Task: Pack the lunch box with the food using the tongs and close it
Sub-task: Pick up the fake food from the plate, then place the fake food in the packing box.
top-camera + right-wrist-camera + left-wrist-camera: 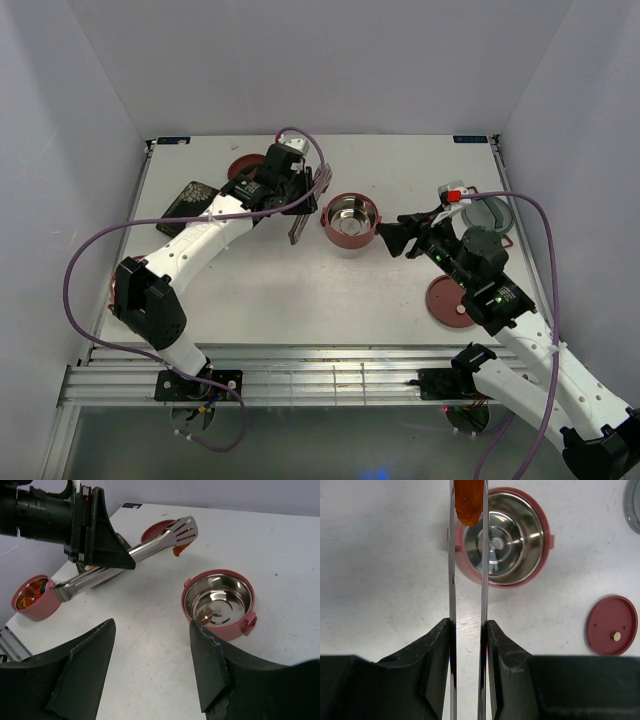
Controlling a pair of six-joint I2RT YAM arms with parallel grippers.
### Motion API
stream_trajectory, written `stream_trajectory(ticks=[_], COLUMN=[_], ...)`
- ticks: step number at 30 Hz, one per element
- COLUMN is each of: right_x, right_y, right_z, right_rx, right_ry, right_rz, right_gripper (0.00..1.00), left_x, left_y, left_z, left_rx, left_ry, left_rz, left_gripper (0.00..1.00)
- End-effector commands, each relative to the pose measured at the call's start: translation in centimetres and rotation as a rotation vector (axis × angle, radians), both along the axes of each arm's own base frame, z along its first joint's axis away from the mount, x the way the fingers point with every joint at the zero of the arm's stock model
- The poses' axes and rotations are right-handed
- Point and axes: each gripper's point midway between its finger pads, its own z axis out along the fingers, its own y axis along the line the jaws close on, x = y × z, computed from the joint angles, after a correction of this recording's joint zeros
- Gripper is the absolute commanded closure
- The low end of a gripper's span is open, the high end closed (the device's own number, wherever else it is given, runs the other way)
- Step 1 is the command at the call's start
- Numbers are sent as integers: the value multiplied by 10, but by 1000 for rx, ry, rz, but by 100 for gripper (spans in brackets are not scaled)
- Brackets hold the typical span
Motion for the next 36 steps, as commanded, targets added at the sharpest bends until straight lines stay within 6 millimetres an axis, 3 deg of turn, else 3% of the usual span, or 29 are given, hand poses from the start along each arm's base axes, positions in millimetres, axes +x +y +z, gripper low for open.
stream_trajectory(ticks=[1, 13, 22, 32, 36], right_x=[5, 7, 8, 9, 9], right_y=[-6, -8, -10, -10, -10], right_z=[14, 14, 12, 11, 9], right_rx=[39, 38, 33, 31, 29], right_ry=[-52, -53, -53, -53, -50], right_rz=[-49, -63, -77, -80, -78], right_gripper=[33, 32, 32, 32, 32], left_x=[-6, -15, -29, -41, -39], left_y=[-17, -66, -86, -95, -92], left_z=[10, -29, -66, -83, -72], left_rx=[-36, -55, -18, 23, 19], left_ry=[-51, -24, 26, 37, 9], left_rz=[-21, -137, -178, -201, -188], left_gripper=[71, 71, 68, 56, 51])
